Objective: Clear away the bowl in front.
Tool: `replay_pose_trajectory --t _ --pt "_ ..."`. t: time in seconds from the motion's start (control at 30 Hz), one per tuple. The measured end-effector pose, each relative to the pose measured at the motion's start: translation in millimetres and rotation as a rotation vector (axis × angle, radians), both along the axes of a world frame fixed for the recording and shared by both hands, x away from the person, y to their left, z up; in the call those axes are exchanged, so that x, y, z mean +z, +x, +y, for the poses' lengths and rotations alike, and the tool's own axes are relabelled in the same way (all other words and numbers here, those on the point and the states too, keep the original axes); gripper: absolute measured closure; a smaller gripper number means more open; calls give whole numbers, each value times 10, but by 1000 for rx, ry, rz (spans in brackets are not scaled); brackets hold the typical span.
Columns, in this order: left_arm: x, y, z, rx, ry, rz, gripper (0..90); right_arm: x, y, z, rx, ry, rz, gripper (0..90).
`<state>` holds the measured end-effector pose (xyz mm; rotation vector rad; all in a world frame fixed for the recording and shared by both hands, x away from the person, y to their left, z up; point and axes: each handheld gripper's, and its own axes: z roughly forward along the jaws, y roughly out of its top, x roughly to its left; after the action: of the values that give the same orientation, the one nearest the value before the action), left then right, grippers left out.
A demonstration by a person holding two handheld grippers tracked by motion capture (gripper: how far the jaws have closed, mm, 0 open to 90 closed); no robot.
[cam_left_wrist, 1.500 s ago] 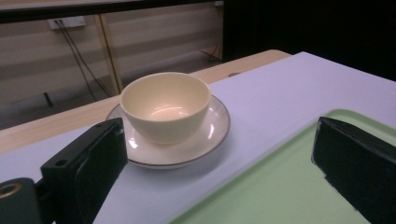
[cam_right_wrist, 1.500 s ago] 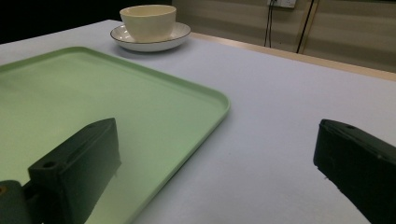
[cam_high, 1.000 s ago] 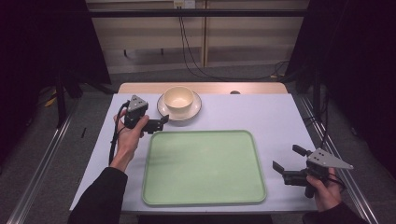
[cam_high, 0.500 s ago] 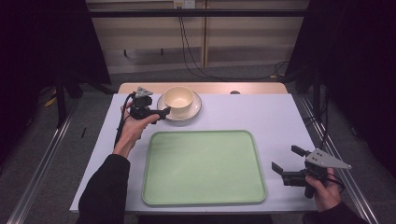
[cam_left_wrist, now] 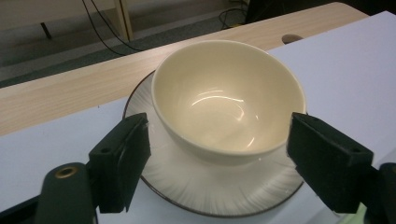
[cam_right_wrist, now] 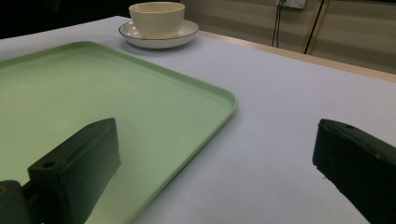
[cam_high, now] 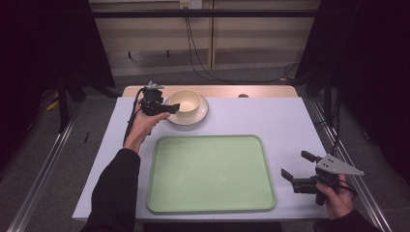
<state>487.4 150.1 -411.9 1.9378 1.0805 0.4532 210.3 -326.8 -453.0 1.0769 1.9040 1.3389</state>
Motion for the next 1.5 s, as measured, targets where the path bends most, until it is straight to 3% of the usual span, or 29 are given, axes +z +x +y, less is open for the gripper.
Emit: replay_pose_trajectory --t 0.03,0.07,0.13,0.27,0.33,0.43,0.53,0.57,0.63,0.7,0.8,0.87,1.0,1.03,1.13,1.27,1.37,1.5 --pt "-2 22 5 11 24 2 267 -3 2 1 1 -2 0 5" --pt "-17 45 2 40 28 4 267 -3 2 1 1 -2 0 5" --pt "-61 111 20 50 31 34 251 -5 3 7 3 -4 2 5" --pt "-125 187 -9 66 46 60 247 -4 -1 5 2 -2 1 5" --pt "-130 229 -17 64 78 66 246 -6 2 3 3 -6 1 5" --pt "-132 280 -59 63 69 101 247 -6 2 8 8 -7 3 5" --pt "-151 301 -105 80 132 106 233 -9 1 11 9 -7 3 5" --pt "-173 313 -119 103 95 110 236 -9 0 11 7 -10 4 5" --pt "-184 343 -116 117 107 116 243 -9 -2 12 11 -10 5 5" --pt "-202 366 -135 130 69 123 251 -10 -3 11 11 -12 5 5" --pt "-225 395 -185 129 122 132 268 -13 0 12 12 -17 2 5" --pt "-229 415 -202 131 113 135 315 -20 7 18 16 -20 -1 5" --pt "-237 450 -236 158 145 145 352 -23 4 26 15 -25 6 5" --pt "-247 462 -234 157 120 167 368 -22 4 24 15 -25 5 5" --pt "-297 487 -247 164 132 193 390 -21 7 18 24 -21 4 5" --pt "-339 507 -253 138 132 232 489 -20 4 19 23 -18 1 5" --pt "-368 522 -265 138 99 248 542 -19 7 14 21 -22 -2 5" --pt "-372 528 -255 134 92 258 564 -20 5 18 23 -18 2 5"
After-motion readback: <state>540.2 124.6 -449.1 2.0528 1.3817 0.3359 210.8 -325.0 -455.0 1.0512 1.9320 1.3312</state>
